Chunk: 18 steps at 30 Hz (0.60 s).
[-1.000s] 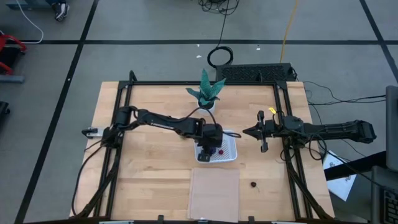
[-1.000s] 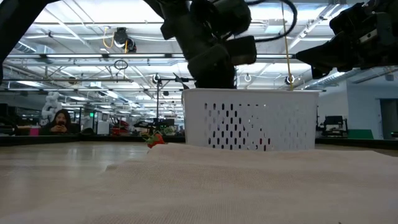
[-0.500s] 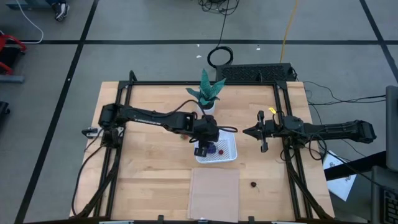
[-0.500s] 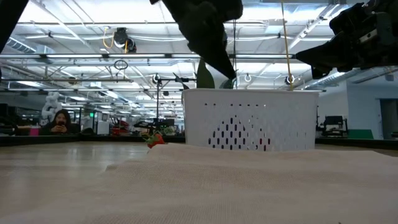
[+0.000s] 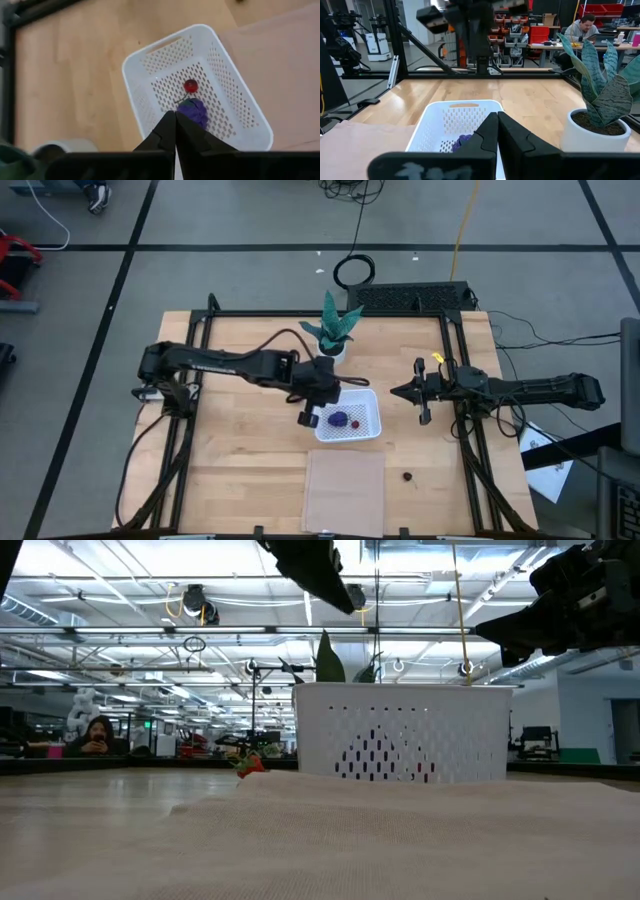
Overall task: Pick and placing Produce into tupperware
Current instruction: Put the black cherry into the basket
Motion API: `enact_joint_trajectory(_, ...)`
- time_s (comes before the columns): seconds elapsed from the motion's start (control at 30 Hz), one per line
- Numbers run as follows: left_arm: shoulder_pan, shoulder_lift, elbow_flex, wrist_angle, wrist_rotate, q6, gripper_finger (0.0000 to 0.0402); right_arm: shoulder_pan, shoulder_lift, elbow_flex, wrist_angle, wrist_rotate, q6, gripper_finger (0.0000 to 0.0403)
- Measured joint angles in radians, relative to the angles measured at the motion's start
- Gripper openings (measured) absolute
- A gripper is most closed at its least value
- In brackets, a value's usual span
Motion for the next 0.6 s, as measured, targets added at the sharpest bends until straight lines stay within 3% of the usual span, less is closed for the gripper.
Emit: enact_joint_trajectory(0.6, 0.004, -0.214, -0.008, 0.037, -0.075, 0.022, 0.0, 0.0, 0.0, 0.0, -0.001, 0.0, 0.0, 0.0)
